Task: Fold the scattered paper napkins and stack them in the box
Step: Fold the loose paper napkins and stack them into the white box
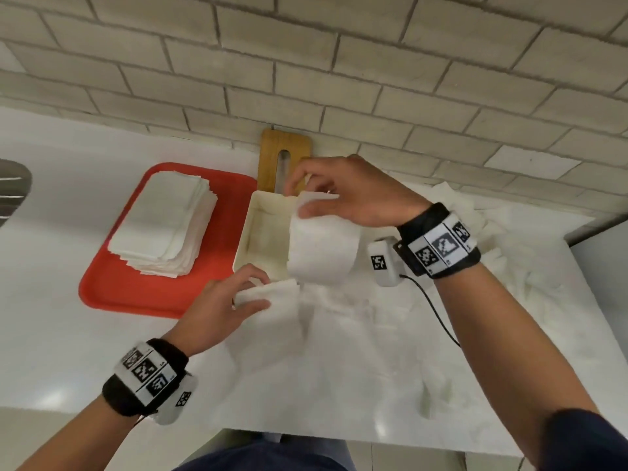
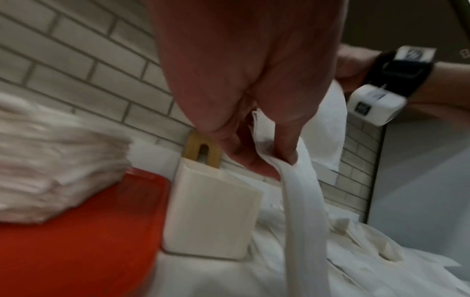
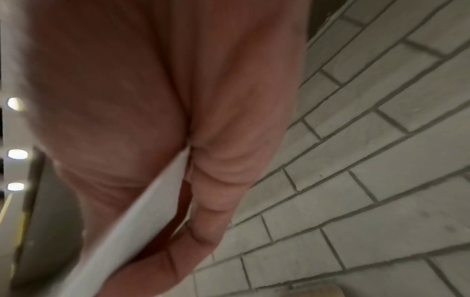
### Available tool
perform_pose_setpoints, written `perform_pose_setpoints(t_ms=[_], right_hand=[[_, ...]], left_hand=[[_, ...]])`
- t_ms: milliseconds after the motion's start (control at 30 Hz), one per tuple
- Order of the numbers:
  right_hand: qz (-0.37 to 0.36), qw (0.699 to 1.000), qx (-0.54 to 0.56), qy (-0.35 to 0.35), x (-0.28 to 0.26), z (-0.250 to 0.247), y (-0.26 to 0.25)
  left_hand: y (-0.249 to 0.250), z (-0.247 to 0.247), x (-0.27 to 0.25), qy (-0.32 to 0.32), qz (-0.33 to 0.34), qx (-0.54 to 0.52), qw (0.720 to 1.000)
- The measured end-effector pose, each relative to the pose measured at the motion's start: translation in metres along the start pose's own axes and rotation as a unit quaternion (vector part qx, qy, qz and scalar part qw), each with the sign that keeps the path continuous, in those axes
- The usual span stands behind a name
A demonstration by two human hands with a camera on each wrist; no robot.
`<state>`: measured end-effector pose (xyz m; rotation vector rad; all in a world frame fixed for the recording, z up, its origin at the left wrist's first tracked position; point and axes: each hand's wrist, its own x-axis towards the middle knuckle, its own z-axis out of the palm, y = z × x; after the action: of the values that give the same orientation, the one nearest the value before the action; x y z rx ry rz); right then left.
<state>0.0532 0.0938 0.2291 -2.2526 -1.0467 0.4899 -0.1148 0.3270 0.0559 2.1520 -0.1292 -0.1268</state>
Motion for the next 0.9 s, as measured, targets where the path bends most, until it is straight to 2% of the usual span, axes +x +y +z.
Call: perform_pose_setpoints(t_ms=[100,200,300,500,667,733,800,867,900], right_hand=[[0.009,1.0,-0.005,0.012,0.058,0.01,0.032],[0.037,0.999,0.0,-0.004,0.109,0.047,0.072],[0.055,0.998,0.004,-0.001,0.133,0.085,0.101],[0.058,0.996,-0.072,0.003,0.164,0.124,0.119],[0.051,0.994,-0.096,-0.001,0.164,0.13,0.124],[0.057,0.993,-0.097,0.023,0.156,0.128,0.123],[0.066,0.99,-0.039,0.117,0.14,0.12,0.112],[0.076,0.963,0.144,0.213,0.111,0.113,0.086],[0.076,0.935,0.266,0.224,0.095,0.113,0.071]], left_hand=[[0.003,-0.028,-0.016,0.047,-0.021,-0.009,0.999],[0.007,-0.049,-0.025,0.096,-0.045,-0.035,0.994],[0.01,-0.06,-0.028,0.124,-0.068,-0.05,0.989],[0.014,-0.073,-0.018,0.139,-0.078,-0.054,0.986],[0.019,-0.078,0.002,0.125,-0.059,-0.071,0.988],[0.023,-0.078,0.012,0.127,-0.048,-0.077,0.988],[0.027,-0.078,0.025,0.134,-0.033,-0.088,0.987],[0.031,-0.078,0.041,0.146,-0.016,-0.099,0.984],[0.032,-0.078,0.049,0.156,-0.008,-0.108,0.982]])
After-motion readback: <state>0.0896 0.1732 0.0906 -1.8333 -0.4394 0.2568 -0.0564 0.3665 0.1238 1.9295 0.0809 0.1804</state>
